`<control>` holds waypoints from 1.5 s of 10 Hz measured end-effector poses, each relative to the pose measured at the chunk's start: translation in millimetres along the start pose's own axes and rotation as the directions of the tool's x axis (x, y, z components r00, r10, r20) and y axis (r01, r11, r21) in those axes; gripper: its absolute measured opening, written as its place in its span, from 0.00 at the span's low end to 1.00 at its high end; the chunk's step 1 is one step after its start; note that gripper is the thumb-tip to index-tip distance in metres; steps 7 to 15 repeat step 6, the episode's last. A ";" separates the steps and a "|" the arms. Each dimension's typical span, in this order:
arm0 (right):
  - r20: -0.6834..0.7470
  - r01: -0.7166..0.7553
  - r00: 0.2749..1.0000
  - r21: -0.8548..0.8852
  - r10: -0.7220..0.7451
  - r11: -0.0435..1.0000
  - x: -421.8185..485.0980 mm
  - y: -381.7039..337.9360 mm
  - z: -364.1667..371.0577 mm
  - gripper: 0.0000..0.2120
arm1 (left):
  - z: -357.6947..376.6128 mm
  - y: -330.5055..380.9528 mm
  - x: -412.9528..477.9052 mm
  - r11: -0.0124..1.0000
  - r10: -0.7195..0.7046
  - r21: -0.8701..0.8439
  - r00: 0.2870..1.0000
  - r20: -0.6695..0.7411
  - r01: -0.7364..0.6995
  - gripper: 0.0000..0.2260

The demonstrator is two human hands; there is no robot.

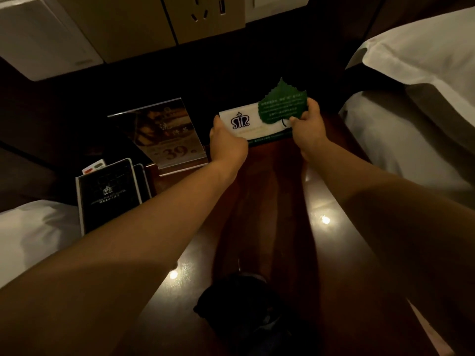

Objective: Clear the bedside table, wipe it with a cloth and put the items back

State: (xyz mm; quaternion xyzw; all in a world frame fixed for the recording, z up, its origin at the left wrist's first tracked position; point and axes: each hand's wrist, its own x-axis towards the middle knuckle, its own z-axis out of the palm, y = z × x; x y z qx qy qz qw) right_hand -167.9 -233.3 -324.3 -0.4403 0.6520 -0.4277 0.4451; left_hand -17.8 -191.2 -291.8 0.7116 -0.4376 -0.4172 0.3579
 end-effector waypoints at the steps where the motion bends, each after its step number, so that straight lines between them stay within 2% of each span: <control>1: -0.008 -0.018 1.000 0.005 0.018 1.000 0.0 -4.4 2.6 0.27 | 1.7 -7.3 1.5 1.000 -0.011 0.011 1.000 0.016 0.010 0.23; 3: -0.052 -0.019 0.999 -0.067 0.015 0.998 -1.6 -10.4 2.5 0.27 | -3.3 -9.4 -5.6 0.999 -0.026 -0.023 0.998 0.064 0.028 0.26; 5: -0.124 -0.047 0.991 -0.031 0.043 0.998 -26.4 -16.4 -0.6 0.29 | -19.7 -15.3 -28.9 0.999 -0.031 -0.024 0.996 0.080 0.033 0.26; 6: -0.146 0.015 0.989 -0.139 -0.036 0.990 -56.9 -19.4 0.1 0.23 | -30.9 -22.6 -47.2 0.998 -0.055 -0.026 0.995 0.081 0.057 0.23; 15: -0.146 0.015 0.989 -0.139 -0.036 0.990 -56.9 -19.4 0.1 0.23 | -30.9 -22.6 -47.2 0.998 -0.055 -0.026 0.995 0.081 0.057 0.23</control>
